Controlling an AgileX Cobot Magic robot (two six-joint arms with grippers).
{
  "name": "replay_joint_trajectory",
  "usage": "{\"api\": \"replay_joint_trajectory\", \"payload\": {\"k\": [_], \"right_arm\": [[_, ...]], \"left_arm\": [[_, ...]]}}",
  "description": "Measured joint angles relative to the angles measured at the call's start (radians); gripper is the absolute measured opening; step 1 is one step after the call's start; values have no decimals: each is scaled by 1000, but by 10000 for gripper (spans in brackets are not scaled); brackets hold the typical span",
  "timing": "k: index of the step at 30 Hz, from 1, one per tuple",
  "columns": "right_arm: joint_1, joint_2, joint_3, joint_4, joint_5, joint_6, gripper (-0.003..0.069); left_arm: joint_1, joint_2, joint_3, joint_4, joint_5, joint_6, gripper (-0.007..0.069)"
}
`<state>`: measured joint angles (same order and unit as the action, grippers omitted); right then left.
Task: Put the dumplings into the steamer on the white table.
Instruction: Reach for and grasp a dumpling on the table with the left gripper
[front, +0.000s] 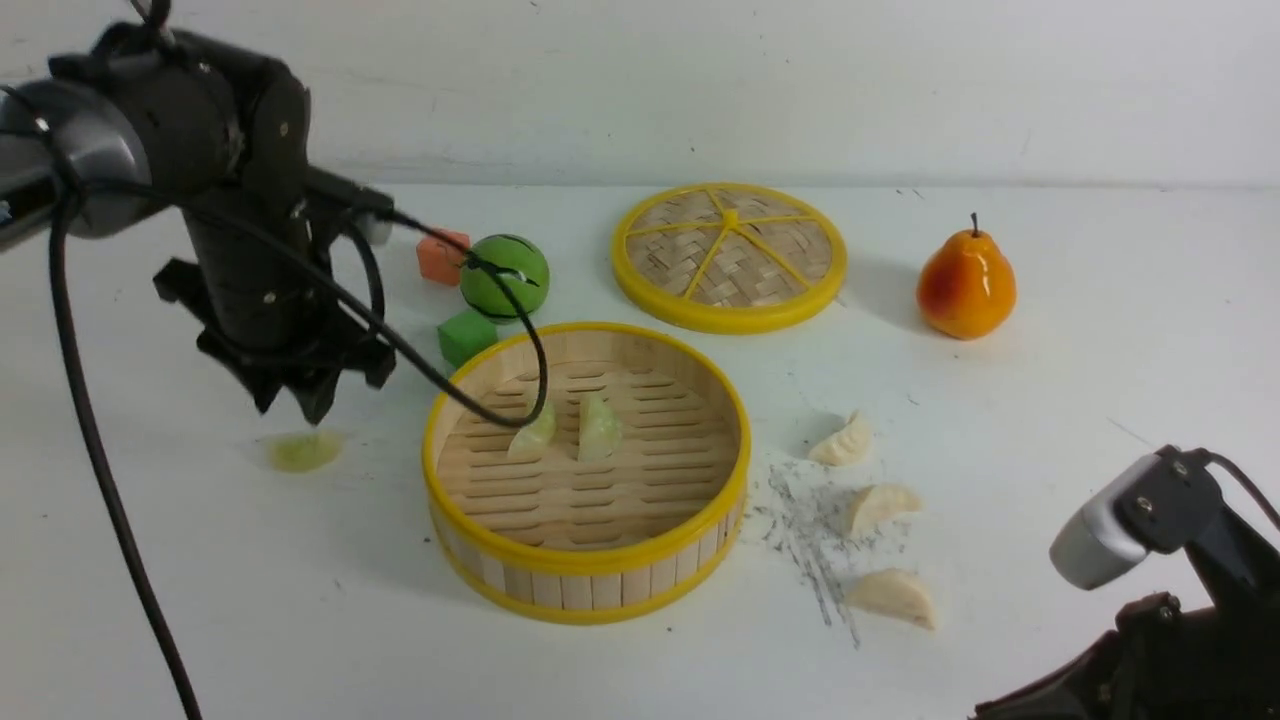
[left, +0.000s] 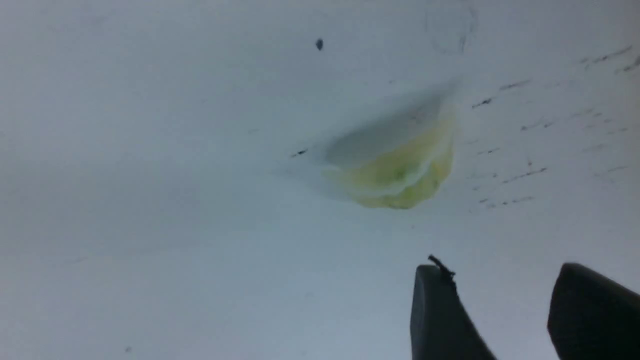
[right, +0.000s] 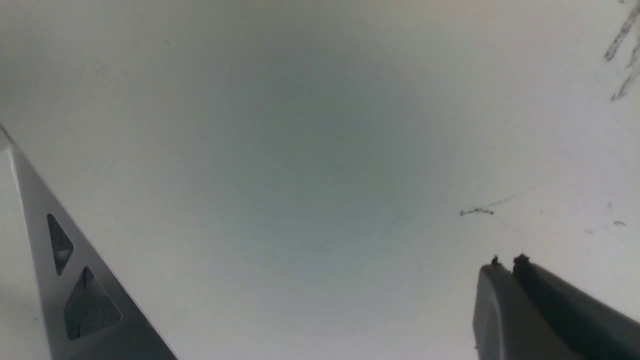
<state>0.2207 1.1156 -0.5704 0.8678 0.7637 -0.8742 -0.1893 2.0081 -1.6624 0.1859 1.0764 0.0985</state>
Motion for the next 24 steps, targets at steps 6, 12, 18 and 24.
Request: {"api": "replay_joint_trajectory", "payload": {"k": [6,12,18,24], "right_arm": [[0,0,0,4,1,0,33],[0,0,0,4,1,-15,37],[0,0,0,7,1,-17,39],[0,0,0,7,1,-19,41]], "left_arm": [[5,67,2,-7,-93,79,307],[5,99,2,58,-130,131,307],[5,152,0,93,-141,126,295],[5,157,-5,92,-130,-37,141]]}}
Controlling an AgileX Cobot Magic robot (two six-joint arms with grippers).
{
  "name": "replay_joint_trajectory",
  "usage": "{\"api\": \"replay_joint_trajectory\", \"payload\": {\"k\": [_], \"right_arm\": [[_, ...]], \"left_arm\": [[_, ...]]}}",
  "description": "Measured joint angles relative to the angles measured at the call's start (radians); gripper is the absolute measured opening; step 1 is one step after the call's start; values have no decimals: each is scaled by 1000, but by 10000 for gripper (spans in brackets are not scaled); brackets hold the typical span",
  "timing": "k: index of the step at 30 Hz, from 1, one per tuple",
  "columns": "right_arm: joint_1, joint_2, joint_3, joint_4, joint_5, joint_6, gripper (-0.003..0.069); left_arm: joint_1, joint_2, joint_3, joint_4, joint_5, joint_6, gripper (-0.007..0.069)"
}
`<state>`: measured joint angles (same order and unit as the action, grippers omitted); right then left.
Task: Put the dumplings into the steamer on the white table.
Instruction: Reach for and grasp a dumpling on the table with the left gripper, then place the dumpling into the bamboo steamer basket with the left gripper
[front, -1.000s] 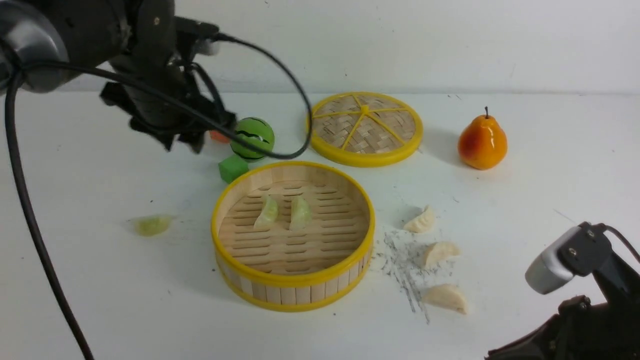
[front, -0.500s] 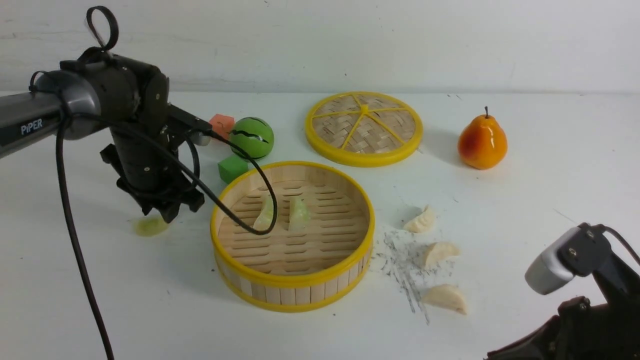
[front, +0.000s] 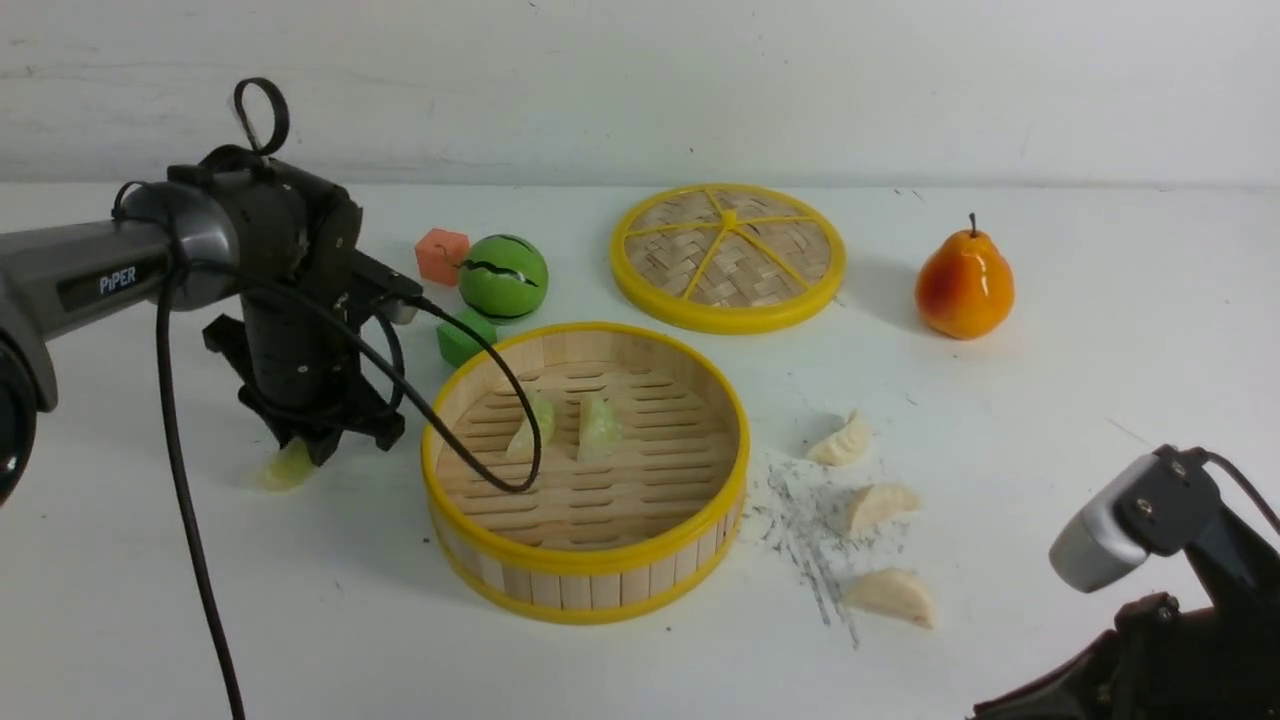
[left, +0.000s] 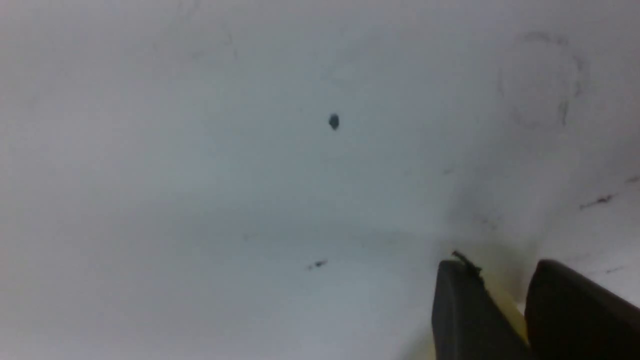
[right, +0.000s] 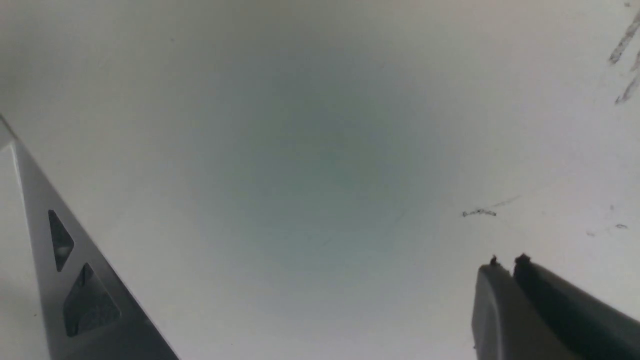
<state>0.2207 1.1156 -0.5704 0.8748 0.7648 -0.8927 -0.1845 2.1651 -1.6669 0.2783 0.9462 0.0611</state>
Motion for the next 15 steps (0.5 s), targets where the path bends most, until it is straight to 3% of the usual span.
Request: {"api": "replay_joint_trajectory", "payload": {"k": [4,11,15], "right_arm": [[0,0,0,0,0,-1,41],[0,0,0,0,0,-3,43],[0,0,0,1,0,-4,48]], "left_arm": [[0,1,-17,-14,34,-132,132],[0,-13,-147,-165,150,-178,132],[-3,-73,-272,-435,181,-174,132]]}}
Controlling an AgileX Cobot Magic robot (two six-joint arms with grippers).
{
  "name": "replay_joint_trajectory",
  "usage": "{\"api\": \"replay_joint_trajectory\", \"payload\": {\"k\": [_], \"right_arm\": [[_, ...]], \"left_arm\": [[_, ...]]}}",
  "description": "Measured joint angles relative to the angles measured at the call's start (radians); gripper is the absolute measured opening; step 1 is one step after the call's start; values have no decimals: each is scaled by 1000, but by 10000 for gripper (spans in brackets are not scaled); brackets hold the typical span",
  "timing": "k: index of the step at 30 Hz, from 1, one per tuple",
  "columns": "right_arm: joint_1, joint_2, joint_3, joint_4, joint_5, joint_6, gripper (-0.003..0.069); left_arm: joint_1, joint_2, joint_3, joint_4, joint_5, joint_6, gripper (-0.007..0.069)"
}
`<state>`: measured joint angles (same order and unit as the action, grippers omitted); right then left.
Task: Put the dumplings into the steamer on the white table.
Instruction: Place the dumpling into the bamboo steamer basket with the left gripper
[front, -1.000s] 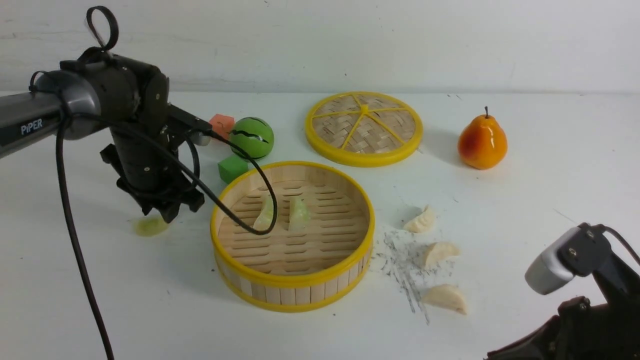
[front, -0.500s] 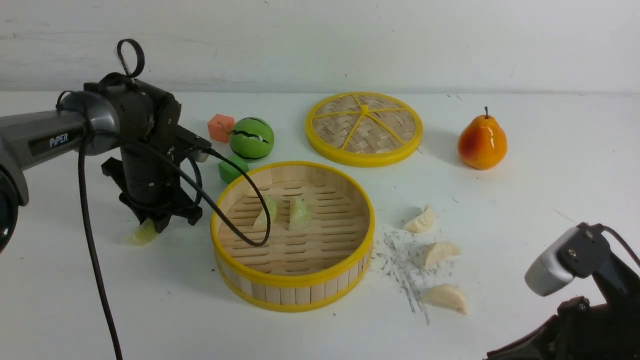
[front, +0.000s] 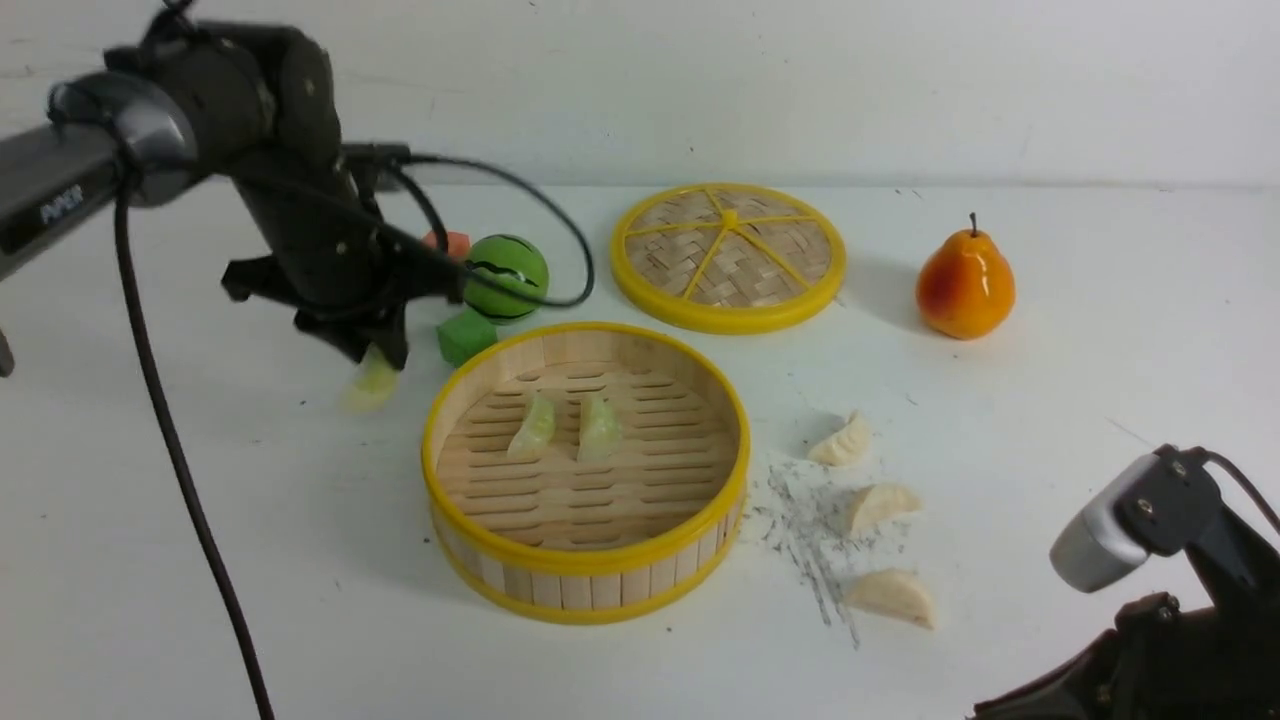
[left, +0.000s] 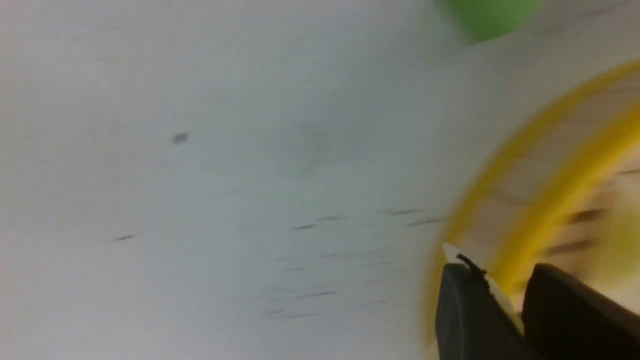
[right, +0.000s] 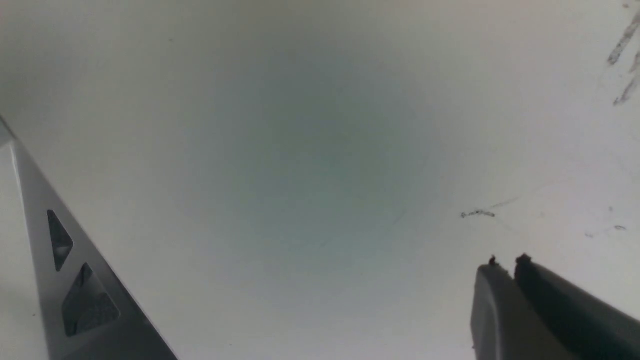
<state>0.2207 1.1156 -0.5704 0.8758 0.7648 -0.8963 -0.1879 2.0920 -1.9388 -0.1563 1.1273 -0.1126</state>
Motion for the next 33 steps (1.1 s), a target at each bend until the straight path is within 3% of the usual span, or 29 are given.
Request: {"api": "replay_joint_trajectory", "payload": {"k": [4,8,15,28,33], "right_arm": [[0,0,0,0,0,0,51],[0,0,0,0,-1,0,53],[0,0,0,0,-2,0,59],[0,0,0,8,4,0,60],[0,0,0,11,5,0,57]], "left_arm": [[-68,-18,-31,-241,-44,26,132],[-175,21,-31,-295,-138,13,132],[-257,131,-31,-231,-287,-117,132],[-262,201,-33,-145,-328,-331,144],[-262,202,-34,-138,-301,-326,316]]}}
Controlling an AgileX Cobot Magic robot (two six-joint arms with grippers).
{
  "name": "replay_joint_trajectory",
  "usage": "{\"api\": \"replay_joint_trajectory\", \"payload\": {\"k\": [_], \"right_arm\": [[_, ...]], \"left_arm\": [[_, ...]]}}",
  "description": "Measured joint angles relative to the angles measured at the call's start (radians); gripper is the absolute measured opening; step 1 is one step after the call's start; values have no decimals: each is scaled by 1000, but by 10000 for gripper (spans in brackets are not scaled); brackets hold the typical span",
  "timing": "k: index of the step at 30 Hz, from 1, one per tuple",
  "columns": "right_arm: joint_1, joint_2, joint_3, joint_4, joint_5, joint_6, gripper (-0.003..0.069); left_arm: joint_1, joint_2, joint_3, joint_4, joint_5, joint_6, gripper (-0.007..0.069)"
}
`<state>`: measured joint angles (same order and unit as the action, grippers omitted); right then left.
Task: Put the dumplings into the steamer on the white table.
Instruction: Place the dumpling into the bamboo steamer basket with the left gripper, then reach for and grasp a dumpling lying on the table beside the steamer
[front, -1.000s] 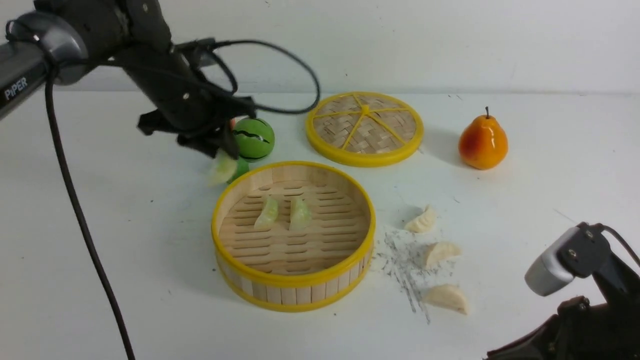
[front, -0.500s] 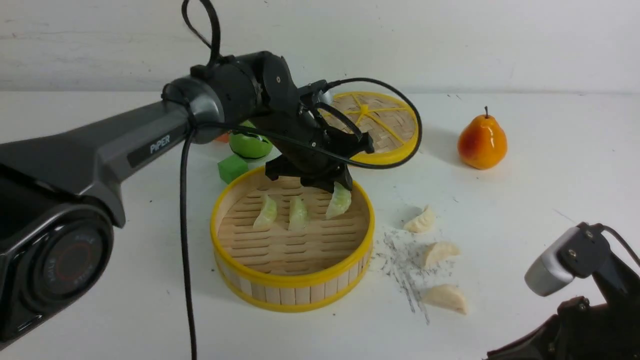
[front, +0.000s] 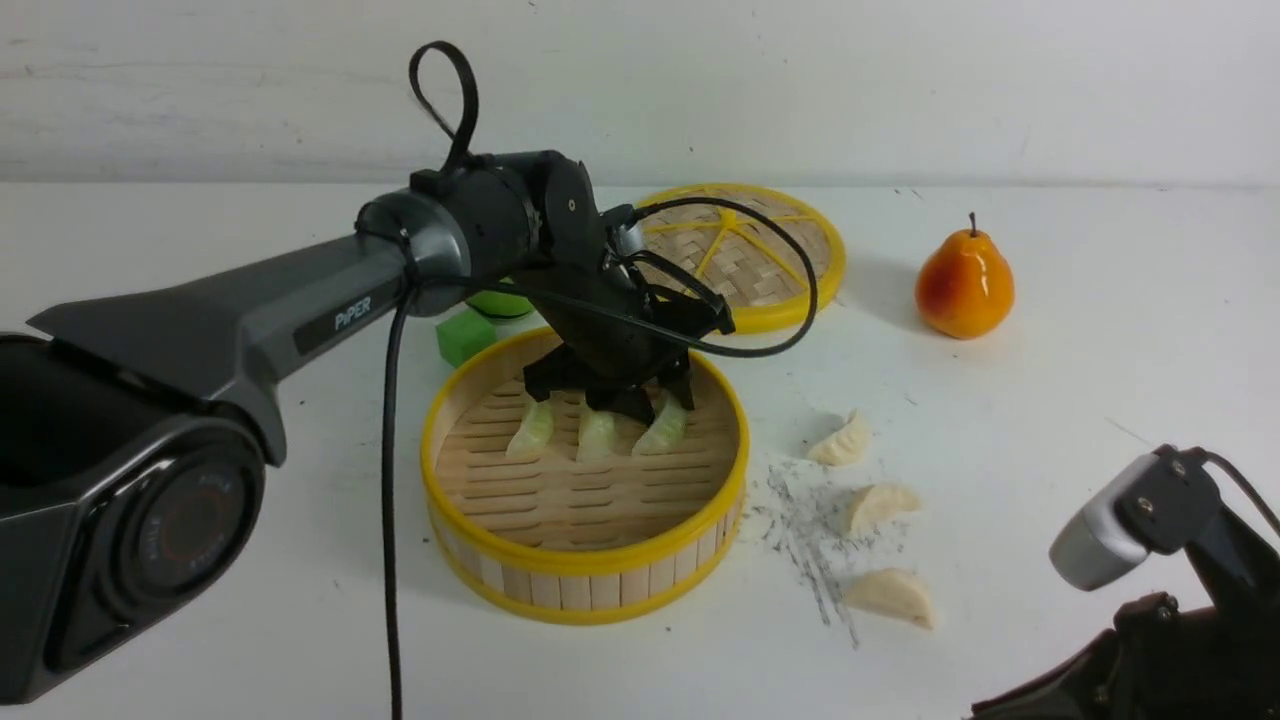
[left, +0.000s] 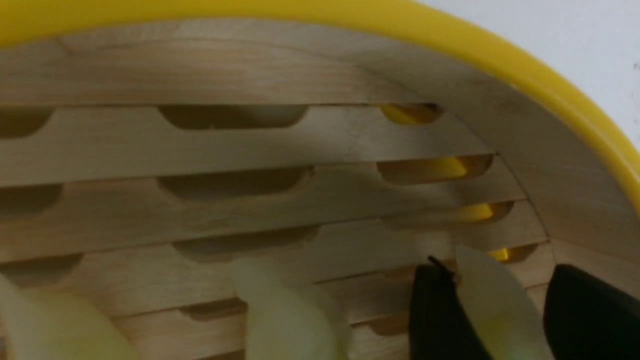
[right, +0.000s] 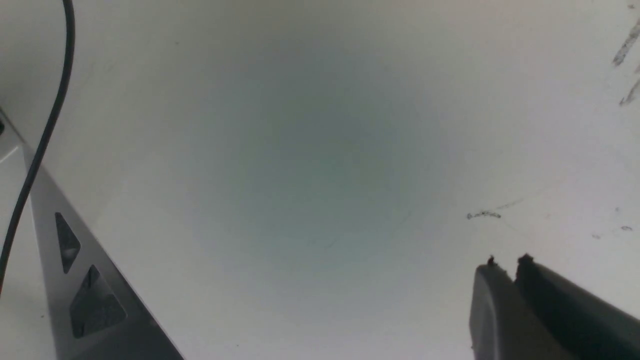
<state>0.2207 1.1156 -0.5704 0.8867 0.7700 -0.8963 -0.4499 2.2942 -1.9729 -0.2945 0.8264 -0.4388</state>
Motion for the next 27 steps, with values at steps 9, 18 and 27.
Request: {"api": "replay_joint_trajectory", "payload": {"k": [9,18,27], "right_arm": [[0,0,0,0,15,0,56],[0,0,-1,-94,2,182,106],[0,140,-252,-374,-55,540,383]], "left_arm": [[-2,-173,3,35,22,116,395],[-3,-583,26,240,210,295,60],[-3,-1115,514,384,101,303,-14]]}}
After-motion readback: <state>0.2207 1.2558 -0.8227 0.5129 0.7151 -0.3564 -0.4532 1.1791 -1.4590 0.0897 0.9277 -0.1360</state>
